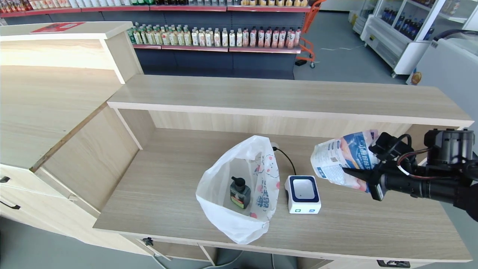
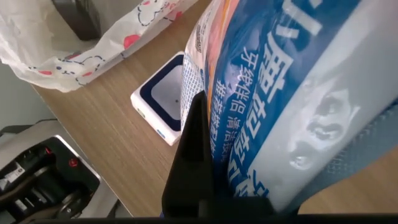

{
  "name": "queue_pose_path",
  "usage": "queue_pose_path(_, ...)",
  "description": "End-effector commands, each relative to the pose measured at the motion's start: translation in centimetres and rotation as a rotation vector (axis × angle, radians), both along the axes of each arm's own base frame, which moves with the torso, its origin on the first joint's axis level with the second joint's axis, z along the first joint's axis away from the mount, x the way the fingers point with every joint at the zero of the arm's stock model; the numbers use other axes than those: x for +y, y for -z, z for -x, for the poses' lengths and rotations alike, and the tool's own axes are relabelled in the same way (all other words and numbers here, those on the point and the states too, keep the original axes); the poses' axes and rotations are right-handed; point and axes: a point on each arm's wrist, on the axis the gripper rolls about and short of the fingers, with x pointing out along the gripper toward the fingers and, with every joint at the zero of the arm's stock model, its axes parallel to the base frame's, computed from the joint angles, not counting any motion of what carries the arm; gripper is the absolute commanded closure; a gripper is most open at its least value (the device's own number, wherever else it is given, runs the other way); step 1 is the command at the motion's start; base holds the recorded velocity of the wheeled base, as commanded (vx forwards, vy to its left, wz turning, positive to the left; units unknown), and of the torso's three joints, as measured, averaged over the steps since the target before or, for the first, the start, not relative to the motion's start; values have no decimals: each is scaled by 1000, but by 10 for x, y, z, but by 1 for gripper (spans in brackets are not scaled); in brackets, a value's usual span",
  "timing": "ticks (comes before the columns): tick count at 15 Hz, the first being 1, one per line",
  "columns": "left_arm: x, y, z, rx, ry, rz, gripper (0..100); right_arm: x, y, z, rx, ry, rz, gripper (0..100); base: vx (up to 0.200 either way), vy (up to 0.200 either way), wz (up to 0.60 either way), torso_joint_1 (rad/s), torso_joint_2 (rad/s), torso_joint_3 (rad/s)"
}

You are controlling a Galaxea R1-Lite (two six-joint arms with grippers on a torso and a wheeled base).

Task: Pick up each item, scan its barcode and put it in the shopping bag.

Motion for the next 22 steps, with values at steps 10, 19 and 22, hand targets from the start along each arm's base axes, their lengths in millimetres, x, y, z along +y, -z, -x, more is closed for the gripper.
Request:
queue_pose_path(10,0,0,0,0,0,0,0,13,51,-48,-57,-293,173,100,0,0,0,0,0,0)
queue_pose_path(19,0,0,0,0,0,0,0,19,70,-88,-152,-395,224,100,0,0,0,0,0,0)
queue_pose_path(22,0,0,0,0,0,0,0,18,78,-91,-186,-445,261,100,0,0,0,0,0,0)
